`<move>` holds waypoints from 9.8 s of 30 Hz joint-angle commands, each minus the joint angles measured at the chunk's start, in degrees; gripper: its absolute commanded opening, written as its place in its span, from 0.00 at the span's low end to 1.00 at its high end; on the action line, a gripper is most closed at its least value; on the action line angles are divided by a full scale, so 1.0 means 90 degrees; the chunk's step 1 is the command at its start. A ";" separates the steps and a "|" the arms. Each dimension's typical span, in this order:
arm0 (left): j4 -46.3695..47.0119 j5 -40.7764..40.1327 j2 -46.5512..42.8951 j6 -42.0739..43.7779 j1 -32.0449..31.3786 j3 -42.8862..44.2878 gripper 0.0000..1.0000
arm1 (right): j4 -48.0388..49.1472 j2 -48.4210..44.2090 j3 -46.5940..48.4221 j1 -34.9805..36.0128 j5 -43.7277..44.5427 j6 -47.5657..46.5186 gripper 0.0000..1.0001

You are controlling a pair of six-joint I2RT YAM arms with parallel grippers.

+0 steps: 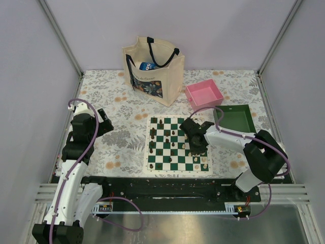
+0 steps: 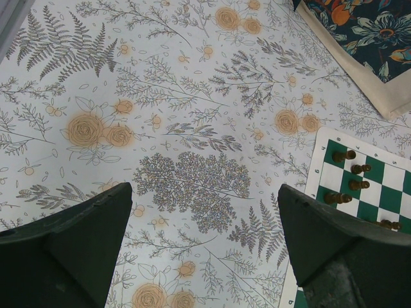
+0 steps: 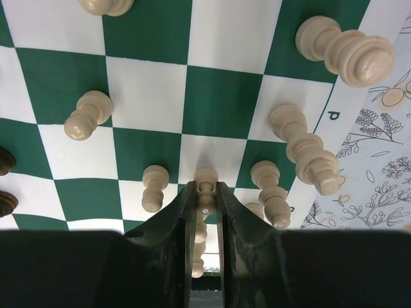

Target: Set up the chess pieces on the board

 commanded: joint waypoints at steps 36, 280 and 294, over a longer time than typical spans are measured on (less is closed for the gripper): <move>0.0256 -0.0014 -0.0087 -0.0019 0.0041 0.0099 0.99 | -0.0103 -0.0490 0.0735 -0.0214 0.0174 -0.0401 0.38; 0.0247 -0.0044 -0.0175 -0.0019 0.0041 0.0079 0.99 | 0.0151 0.0721 0.1643 -0.1396 -0.0559 -0.1319 0.38; 0.0256 -0.0014 -0.0116 -0.0028 0.0041 0.0109 0.99 | 0.0112 0.0857 0.2161 -0.1152 -0.1144 -0.1056 0.51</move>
